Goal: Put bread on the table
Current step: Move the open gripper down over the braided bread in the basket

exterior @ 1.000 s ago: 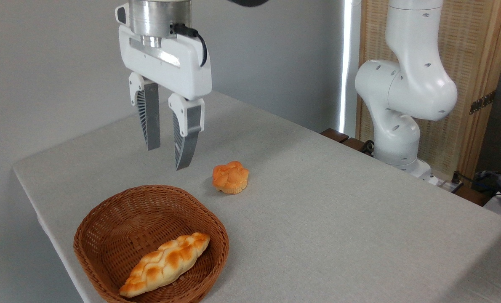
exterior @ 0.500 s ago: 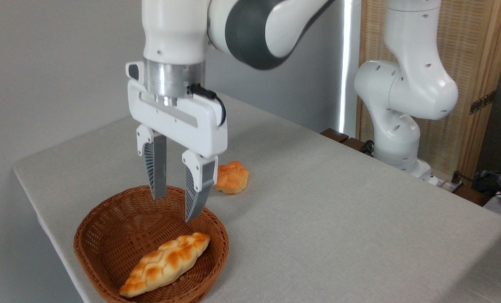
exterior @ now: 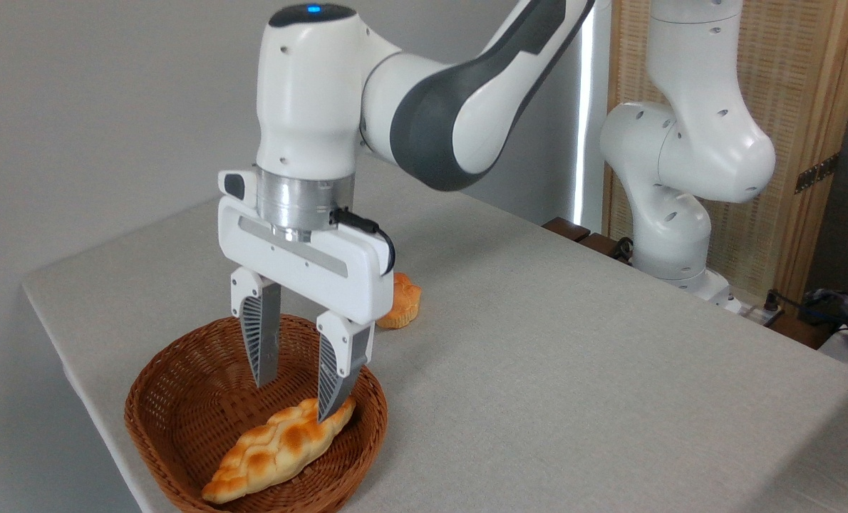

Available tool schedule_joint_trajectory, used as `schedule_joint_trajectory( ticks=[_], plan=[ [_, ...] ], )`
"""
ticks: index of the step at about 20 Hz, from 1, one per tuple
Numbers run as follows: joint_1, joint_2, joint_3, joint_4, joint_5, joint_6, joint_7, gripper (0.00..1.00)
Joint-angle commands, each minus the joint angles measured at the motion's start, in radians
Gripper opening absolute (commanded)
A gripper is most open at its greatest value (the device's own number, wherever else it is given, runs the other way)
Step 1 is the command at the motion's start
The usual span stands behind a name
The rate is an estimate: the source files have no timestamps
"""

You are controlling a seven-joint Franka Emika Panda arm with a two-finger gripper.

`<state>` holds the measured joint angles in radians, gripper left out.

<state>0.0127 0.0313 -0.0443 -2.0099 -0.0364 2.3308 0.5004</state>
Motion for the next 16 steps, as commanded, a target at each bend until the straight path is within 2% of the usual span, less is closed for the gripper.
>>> schedule_joint_trajectory(
  ticks=[1,13,14,16],
  plan=[
    [-0.004,0.001,0.003,-0.035,-0.005,0.028,-0.017,1.0],
    [-0.007,0.029,-0.006,-0.105,-0.005,0.13,-0.036,0.99],
    [-0.007,0.029,-0.006,-0.105,-0.004,0.13,-0.031,0.9],
    [-0.007,0.03,-0.008,-0.105,-0.004,0.13,-0.031,0.89]
  ],
)
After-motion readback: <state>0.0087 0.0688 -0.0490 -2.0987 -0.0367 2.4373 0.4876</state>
